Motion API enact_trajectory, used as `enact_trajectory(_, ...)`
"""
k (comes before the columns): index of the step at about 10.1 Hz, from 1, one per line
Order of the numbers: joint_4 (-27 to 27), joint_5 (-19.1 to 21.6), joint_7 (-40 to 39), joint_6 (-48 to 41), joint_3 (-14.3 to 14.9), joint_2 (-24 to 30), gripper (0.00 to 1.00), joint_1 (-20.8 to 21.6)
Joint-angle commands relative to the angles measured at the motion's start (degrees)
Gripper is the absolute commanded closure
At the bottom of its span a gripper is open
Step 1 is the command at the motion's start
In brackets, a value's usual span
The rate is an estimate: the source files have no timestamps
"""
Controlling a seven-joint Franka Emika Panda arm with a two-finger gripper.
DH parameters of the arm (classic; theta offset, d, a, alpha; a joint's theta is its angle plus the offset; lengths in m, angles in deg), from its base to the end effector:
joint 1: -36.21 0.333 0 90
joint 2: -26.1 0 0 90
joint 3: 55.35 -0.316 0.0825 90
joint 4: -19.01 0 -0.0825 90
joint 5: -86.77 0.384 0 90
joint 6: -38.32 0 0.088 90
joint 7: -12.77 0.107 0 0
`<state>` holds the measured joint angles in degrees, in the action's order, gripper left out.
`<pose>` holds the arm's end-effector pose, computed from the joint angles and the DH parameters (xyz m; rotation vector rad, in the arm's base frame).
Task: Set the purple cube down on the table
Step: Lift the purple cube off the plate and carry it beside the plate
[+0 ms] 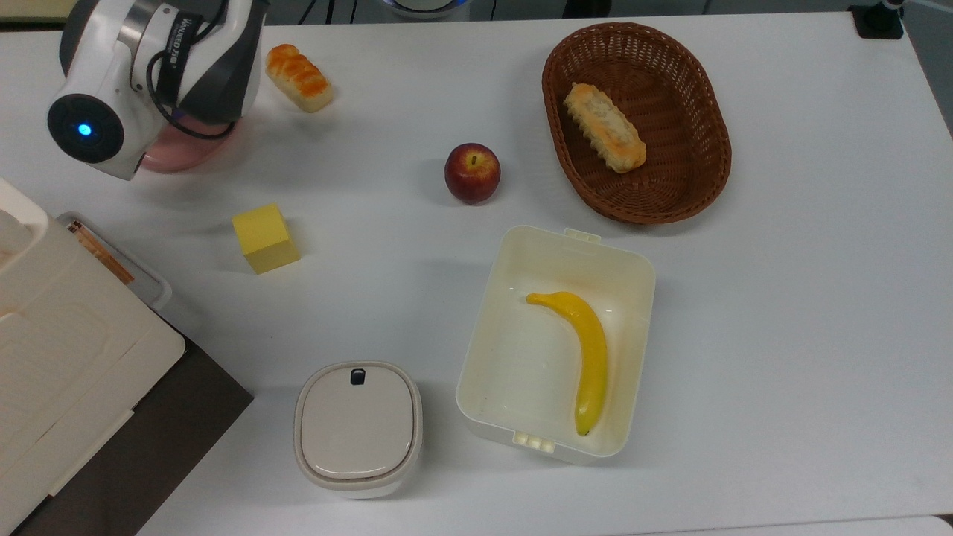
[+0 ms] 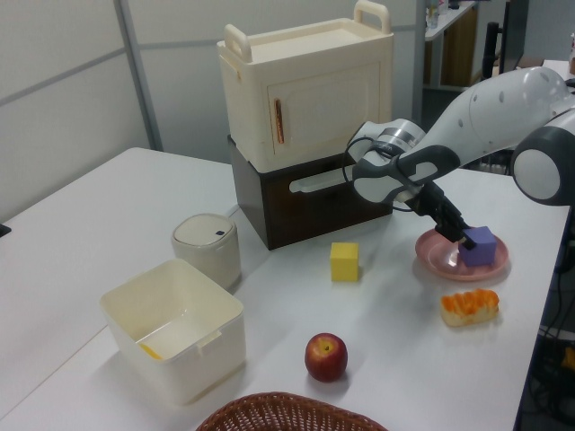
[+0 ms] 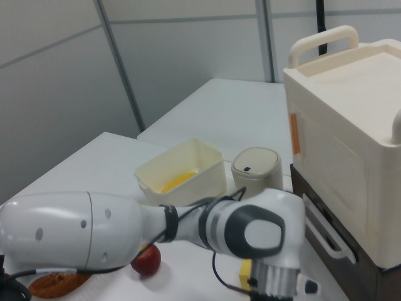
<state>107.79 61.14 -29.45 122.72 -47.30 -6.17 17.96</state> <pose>0.5421 -0.3109 0.3067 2.7643 0.5314 -1.2073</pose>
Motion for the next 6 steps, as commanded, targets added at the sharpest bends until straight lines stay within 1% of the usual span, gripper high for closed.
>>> enact_trajectory(1, -1.2, -0.3, -0.9, -4.5, 0.1, 5.0, 0.85, 4.9)
enact_trajectory(2, -2.2, 0.2, -0.7, -5.5, 0.0, 6.6, 0.84, 7.2)
enact_trajectory(3, -2.9, 0.2, -0.1, -5.8, 0.1, 7.8, 0.84, 11.0)
enact_trajectory(4, -4.0, 1.1, 1.9, -6.5, 0.0, 8.6, 0.84, 14.7)
enact_trajectory(6, -7.2, 10.4, 10.5, -5.8, 0.1, 8.6, 0.79, 19.5)
